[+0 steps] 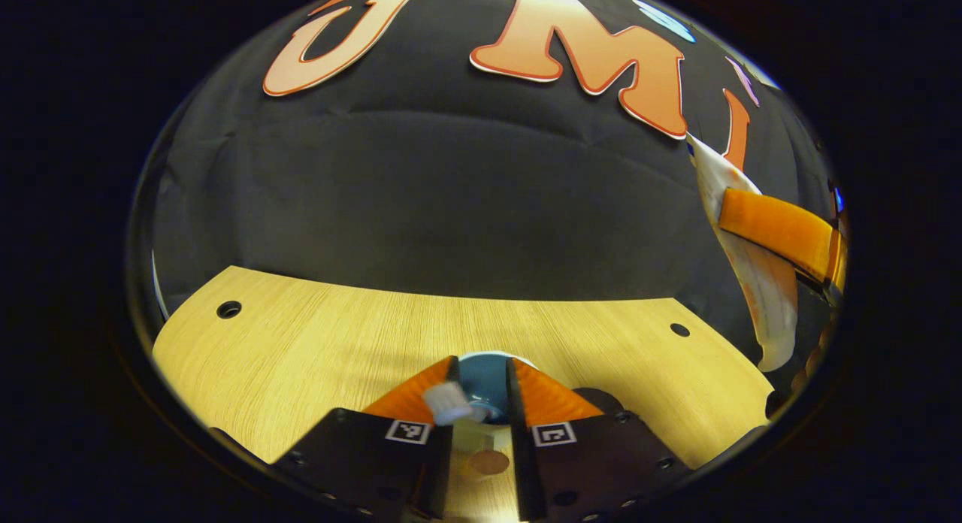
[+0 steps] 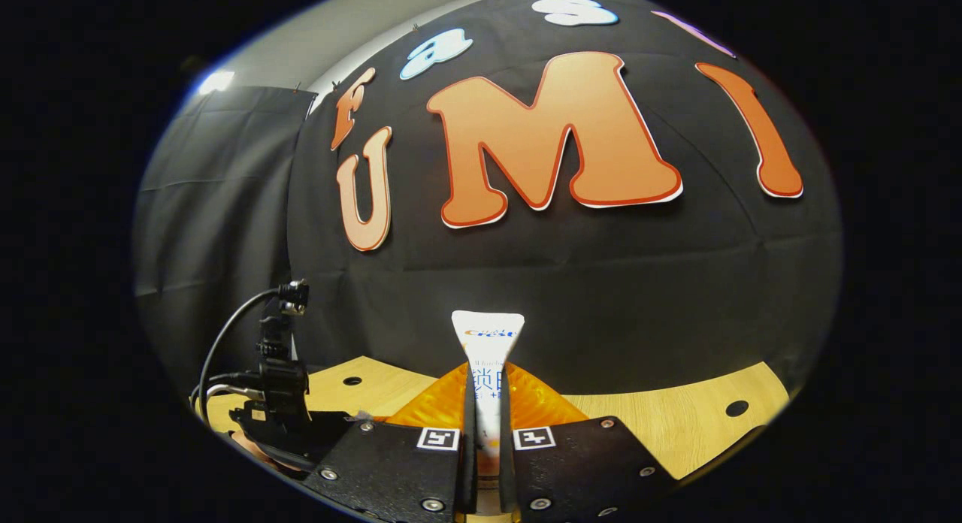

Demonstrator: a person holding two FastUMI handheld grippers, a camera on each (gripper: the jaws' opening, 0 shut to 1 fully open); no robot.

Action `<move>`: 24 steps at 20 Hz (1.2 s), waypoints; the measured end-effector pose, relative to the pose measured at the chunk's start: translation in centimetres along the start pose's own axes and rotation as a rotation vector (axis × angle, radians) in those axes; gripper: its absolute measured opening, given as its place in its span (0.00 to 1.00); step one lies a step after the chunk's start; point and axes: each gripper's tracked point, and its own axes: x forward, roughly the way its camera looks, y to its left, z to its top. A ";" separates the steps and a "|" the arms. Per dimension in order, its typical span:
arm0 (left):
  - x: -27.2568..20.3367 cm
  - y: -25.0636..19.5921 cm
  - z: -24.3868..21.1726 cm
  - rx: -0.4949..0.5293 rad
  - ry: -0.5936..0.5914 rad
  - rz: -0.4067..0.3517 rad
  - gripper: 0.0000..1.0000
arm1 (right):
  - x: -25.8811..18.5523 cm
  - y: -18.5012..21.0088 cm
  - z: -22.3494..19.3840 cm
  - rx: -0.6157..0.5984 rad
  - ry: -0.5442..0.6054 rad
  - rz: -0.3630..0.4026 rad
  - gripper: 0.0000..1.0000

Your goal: Put the toothbrush and toothpaste on the desktop into the cup, then pick up the cup and place it on the coaster on the desktop.

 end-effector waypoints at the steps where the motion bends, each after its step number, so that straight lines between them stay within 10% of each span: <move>1: -0.5 -0.1 0.0 0.012 -0.007 0.002 0.50 | 0.0 0.2 0.1 0.008 -0.002 0.008 0.12; 2: -1.2 -0.1 -0.1 0.030 -0.013 0.009 0.51 | 0.0 0.4 0.2 0.013 -0.004 0.014 0.12; 3: -1.6 -0.1 0.0 0.055 -0.025 0.021 0.77 | 0.0 0.6 0.2 0.018 -0.006 0.019 0.12; 7: -3.2 -0.1 0.4 0.096 -0.061 0.058 0.98 | 0.2 1.7 0.5 0.033 -0.021 0.050 0.12; 24: -10.8 4.2 -1.4 0.019 -0.145 0.152 0.98 | 5.4 5.7 -4.7 0.152 -0.097 0.158 0.12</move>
